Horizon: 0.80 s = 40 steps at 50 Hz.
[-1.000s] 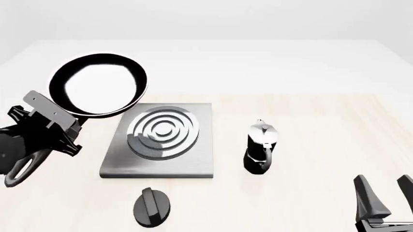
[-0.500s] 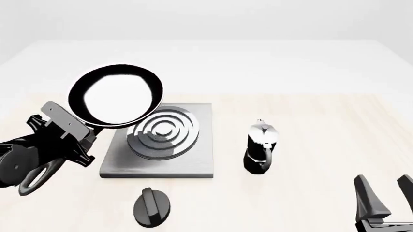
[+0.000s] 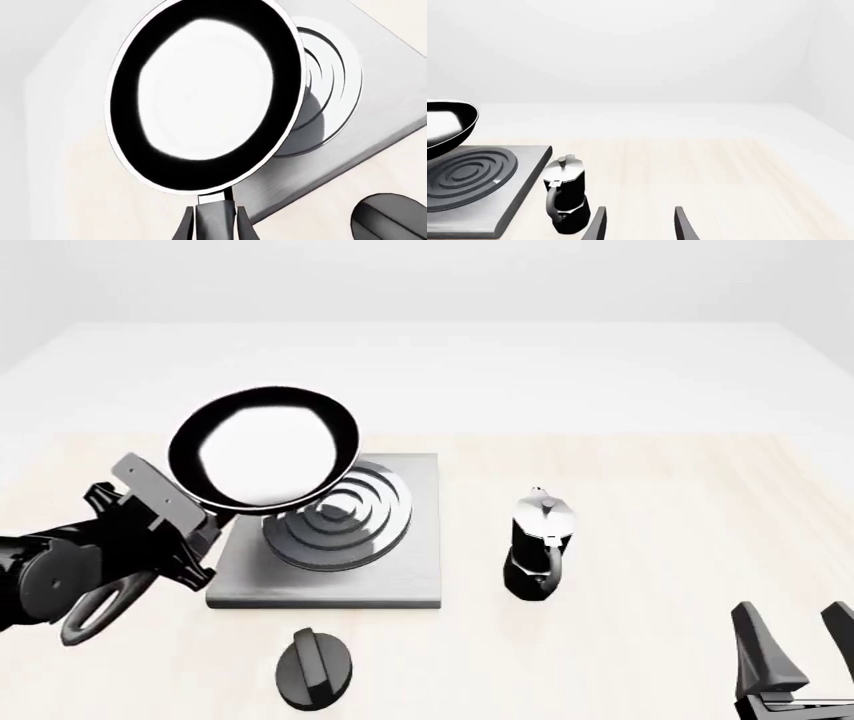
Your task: Turn on the stove and put the frying pan on it.
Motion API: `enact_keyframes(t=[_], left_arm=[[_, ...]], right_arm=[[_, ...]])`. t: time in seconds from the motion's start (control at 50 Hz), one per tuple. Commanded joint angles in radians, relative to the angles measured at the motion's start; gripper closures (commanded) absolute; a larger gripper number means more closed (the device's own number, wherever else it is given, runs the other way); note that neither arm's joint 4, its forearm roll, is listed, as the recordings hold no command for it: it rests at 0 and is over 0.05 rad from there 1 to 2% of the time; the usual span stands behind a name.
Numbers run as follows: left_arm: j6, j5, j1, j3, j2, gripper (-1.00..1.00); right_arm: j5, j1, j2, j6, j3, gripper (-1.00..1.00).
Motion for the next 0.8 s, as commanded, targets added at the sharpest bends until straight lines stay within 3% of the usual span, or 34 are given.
enact_keyframes(t=[0.02,0.8], left_arm=[[-0.004,0.003,-0.02,-0.022,-0.015,1.0],[-0.013,0.047,-0.095,-0.017,-0.021,1.0]], right_arm=[[0.0,0.0,0.001,0.0,0.0,-1.0],[0.0,0.0,0.0,0.0,0.0,-1.0]])
